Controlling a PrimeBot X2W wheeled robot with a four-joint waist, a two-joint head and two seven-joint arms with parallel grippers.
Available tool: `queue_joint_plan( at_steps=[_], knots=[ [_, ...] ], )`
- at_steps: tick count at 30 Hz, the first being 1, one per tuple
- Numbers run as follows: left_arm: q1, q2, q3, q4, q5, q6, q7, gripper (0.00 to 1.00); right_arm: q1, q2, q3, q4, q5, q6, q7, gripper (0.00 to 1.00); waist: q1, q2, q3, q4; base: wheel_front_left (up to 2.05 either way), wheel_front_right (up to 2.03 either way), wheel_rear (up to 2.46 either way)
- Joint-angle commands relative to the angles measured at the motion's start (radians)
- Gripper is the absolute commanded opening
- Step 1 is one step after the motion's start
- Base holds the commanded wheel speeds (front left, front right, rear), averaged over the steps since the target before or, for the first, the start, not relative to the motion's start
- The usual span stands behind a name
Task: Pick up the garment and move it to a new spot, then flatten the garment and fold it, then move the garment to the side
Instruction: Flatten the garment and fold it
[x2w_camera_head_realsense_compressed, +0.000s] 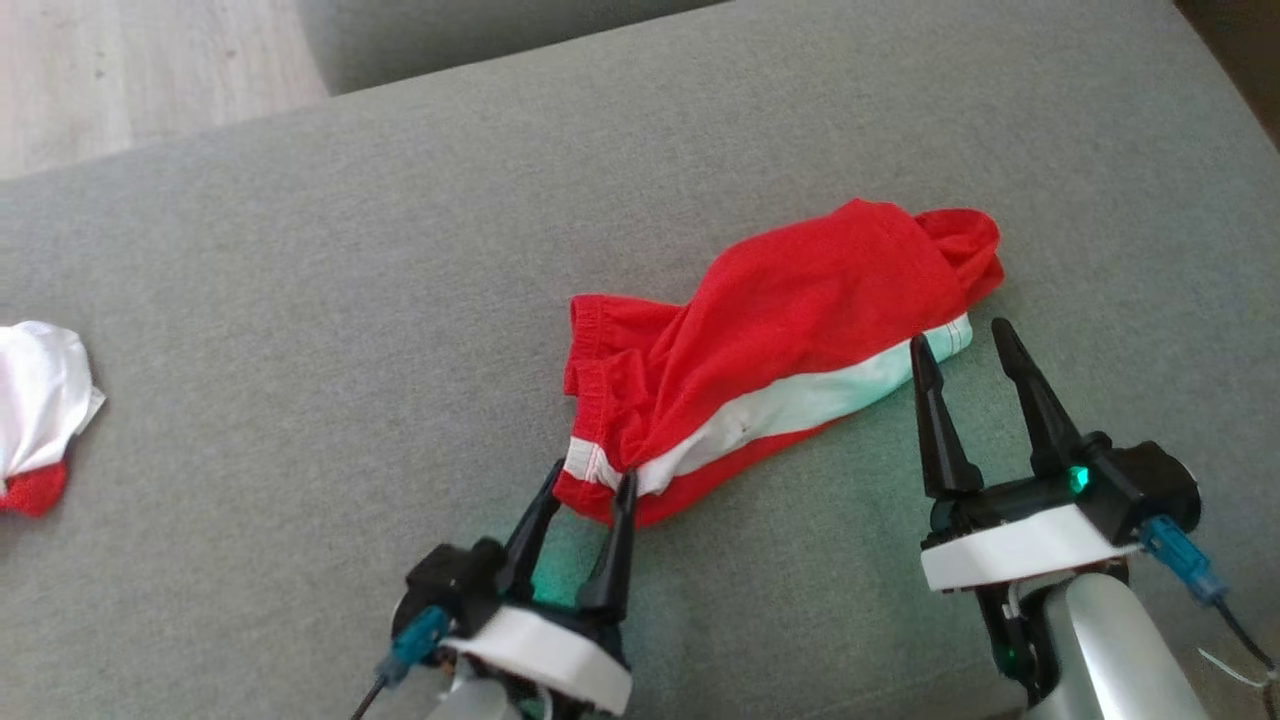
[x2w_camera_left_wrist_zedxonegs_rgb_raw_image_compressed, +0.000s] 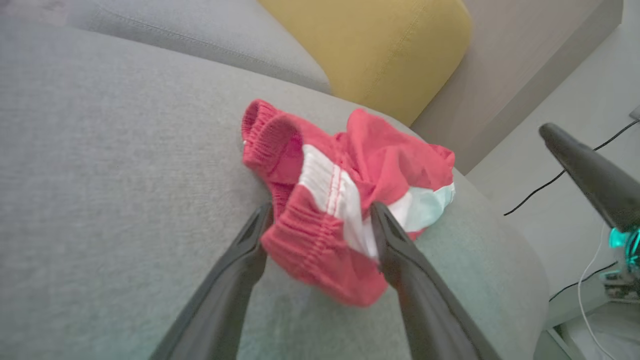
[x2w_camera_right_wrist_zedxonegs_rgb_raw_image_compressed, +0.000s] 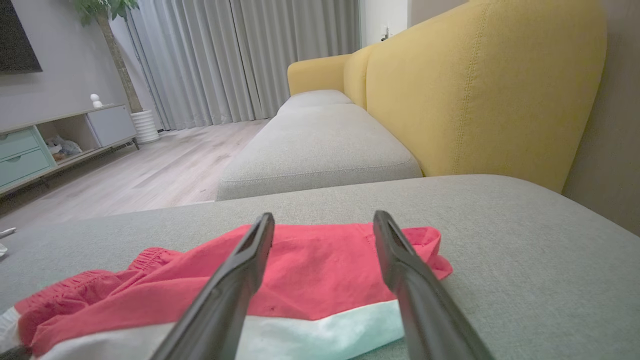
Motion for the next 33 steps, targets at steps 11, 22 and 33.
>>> queue_joint_plan(
  at_steps=[11, 22, 33],
  knots=[
    [-0.025, 0.124, 0.046, -0.067, 0.021, -0.087, 0.055, 1.0, -0.002, -0.002, 0.029, -0.023, 0.0, 0.007, -0.002, 1.0, 0.0, 0.0, -0.027, 0.005, 0.0, 0.0, 0.0],
    [-0.061, 0.181, -0.012, -0.099, -0.045, -0.117, 0.113, 0.42, 0.001, -0.002, 0.026, -0.02, -0.002, 0.007, -0.002, 1.0, 0.0, 0.0, -0.035, -0.023, 0.0, 0.0, 0.0],
    [-0.042, 0.234, -0.023, -0.177, -0.081, -0.113, 0.098, 0.0, 0.01, -0.002, 0.014, -0.008, -0.004, 0.007, -0.002, 1.0, 0.0, 0.0, -0.037, 0.003, 0.0, 0.0, 0.0]
  ],
)
